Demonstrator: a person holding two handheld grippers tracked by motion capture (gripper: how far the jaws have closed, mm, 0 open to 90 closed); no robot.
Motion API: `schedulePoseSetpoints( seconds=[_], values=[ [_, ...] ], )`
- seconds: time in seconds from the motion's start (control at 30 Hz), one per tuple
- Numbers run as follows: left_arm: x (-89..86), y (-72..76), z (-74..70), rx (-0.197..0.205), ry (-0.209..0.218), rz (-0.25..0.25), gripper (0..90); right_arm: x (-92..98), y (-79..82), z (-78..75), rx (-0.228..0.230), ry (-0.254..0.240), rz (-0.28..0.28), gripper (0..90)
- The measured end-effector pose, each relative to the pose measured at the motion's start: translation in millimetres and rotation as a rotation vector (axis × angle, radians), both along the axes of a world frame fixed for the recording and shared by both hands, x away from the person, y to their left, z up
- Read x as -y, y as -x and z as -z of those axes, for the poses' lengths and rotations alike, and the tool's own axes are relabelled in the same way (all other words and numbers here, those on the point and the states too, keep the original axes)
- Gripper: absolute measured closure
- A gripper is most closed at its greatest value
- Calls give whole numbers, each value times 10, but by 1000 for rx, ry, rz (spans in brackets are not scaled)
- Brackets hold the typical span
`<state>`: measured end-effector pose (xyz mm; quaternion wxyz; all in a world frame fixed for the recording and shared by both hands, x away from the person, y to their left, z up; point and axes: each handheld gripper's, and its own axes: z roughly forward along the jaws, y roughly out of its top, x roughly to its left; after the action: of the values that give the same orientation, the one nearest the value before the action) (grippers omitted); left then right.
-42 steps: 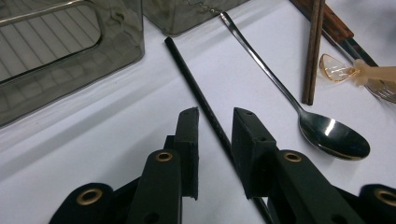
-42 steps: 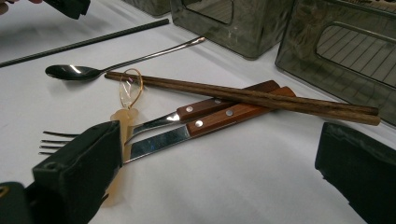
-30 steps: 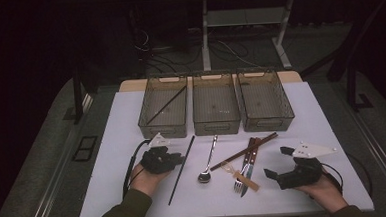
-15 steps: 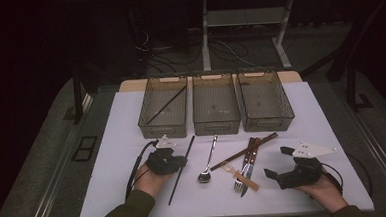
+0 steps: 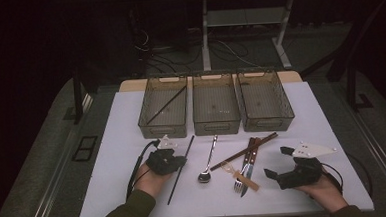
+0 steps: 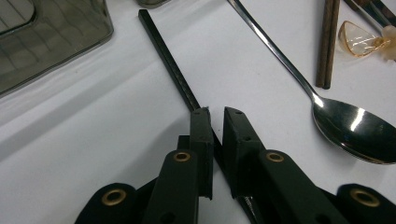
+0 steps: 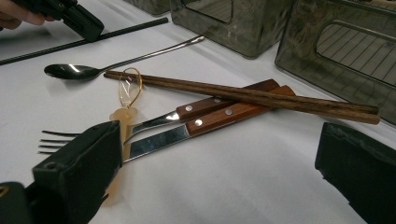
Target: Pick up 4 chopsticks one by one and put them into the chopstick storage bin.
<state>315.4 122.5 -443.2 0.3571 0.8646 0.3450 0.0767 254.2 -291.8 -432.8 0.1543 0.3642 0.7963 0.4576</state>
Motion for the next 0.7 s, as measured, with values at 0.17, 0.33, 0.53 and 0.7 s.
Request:
schedulePoseSetpoints(
  seconds=[0.17, 0.33, 0.53, 0.7],
  values=[
    [7, 9, -16, 23, -40, 1, 830, 1, 1, 0, 0, 0, 1, 10],
    [-31, -1, -26, 30, -58, -5, 841, 4, 3, -2, 0, 1, 1, 10],
    [-94, -20, -27, 52, -97, -52, 847, 6, 4, -4, 2, 0, 0, 10],
    [-111, -14, -5, 58, -89, -50, 840, 1, 5, -2, 1, 0, 0, 10]
  ],
)
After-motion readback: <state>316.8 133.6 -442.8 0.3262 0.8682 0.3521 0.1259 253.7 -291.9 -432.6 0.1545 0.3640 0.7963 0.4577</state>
